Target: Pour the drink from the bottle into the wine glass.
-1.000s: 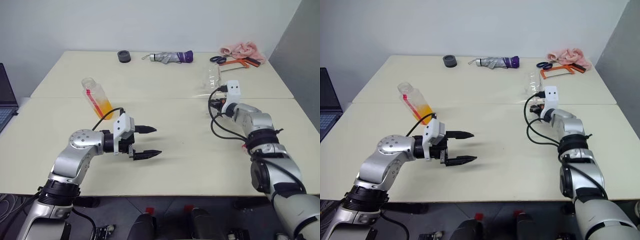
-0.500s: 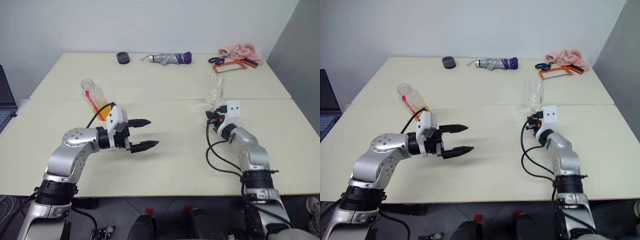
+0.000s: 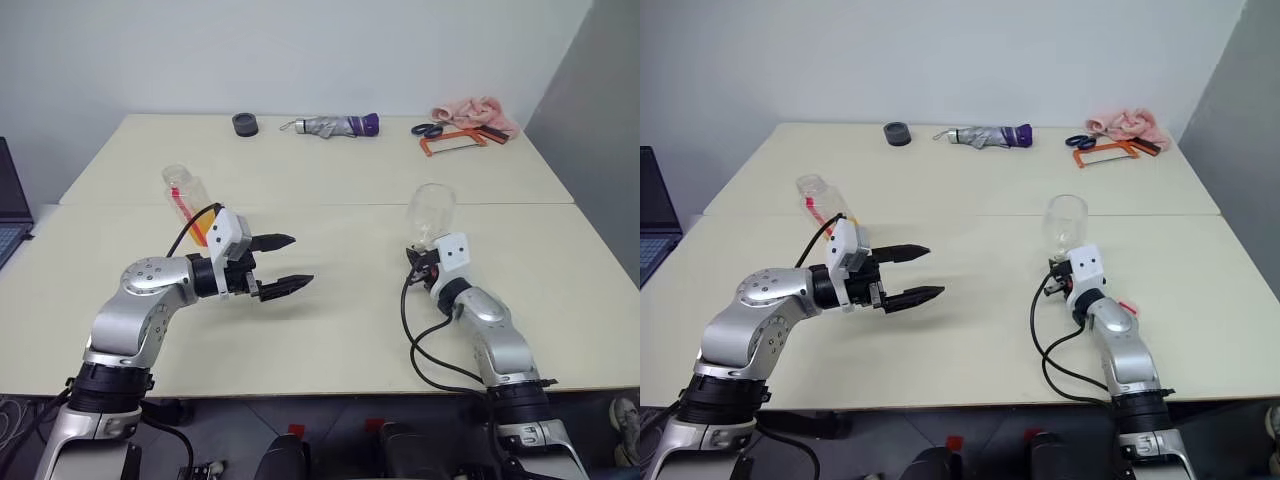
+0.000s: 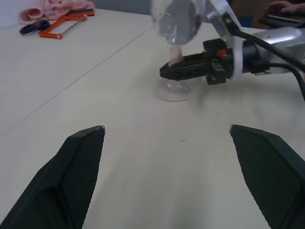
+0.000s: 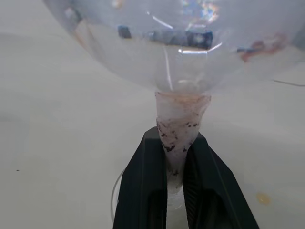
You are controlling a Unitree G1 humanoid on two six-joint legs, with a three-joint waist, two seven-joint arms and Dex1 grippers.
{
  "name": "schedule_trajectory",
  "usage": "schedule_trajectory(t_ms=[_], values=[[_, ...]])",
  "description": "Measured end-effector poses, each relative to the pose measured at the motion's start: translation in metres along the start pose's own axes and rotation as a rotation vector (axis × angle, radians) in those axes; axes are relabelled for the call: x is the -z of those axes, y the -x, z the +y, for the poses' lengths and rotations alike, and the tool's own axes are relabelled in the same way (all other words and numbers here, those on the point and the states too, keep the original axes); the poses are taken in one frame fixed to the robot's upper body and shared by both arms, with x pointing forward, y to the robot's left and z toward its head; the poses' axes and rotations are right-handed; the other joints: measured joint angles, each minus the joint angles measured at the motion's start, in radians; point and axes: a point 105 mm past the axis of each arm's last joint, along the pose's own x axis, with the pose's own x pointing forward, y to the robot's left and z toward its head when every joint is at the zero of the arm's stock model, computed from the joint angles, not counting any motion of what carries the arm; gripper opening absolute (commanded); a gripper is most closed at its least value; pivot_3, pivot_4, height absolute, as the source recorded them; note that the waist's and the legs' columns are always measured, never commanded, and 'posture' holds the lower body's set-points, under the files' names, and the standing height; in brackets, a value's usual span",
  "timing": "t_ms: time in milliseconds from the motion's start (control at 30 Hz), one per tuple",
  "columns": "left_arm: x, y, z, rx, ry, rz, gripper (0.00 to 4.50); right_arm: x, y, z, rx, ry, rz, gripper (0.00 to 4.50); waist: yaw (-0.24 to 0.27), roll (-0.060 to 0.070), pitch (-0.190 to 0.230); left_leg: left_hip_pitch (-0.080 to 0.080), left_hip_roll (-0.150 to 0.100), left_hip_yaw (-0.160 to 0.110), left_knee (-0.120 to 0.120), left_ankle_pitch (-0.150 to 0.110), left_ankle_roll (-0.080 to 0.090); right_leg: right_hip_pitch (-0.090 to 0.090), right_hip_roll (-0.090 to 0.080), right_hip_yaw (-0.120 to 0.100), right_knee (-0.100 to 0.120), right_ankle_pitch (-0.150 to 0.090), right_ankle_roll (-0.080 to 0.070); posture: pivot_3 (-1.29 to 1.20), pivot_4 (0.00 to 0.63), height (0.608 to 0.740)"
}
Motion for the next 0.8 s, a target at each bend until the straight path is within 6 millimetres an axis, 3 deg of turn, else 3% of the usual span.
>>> schedule_trajectory(t_ms=[100,333,600,800], values=[[0.003,0.008,0.005,-0.081,0.009,-0.006,4.50,-0.007,-0.011,0.019,-0.099,0.001,-0.053,0.15,-0.007,0.002,0.003,-0.003,0.003,0.000,0.000,0.000,0.000,-0.004,0.000,0.001,0.002,0.000,0.000,0.00,0.150,0.740],[0.008,0.027,0.006,-0.199,0.019,0.001,4.50,-0.058,-0.052,0.072,-0.336,0.099,-0.221,0.15,-0.010,0.005,0.005,-0.004,0.011,0.002,0.000,0.000,-0.001,-0.005,0.000,0.000,0.001,0.000,-0.001,0.00,0.150,0.740],[0.006,0.043,0.010,-0.266,0.013,0.013,4.50,-0.029,-0.077,0.096,-0.451,0.179,-0.096,0.15,0.008,0.006,0.006,-0.004,0.009,0.003,0.000,0.000,-0.001,-0.005,0.000,0.000,0.000,0.000,-0.001,0.00,0.150,0.740],[0.003,0.048,0.010,-0.280,0.019,0.003,4.50,-0.026,-0.082,0.103,-0.492,0.197,-0.081,0.15,0.007,0.006,0.006,-0.004,0.010,0.004,-0.001,0.000,-0.001,-0.006,0.000,0.000,0.000,0.000,-0.001,0.00,0.150,0.740]])
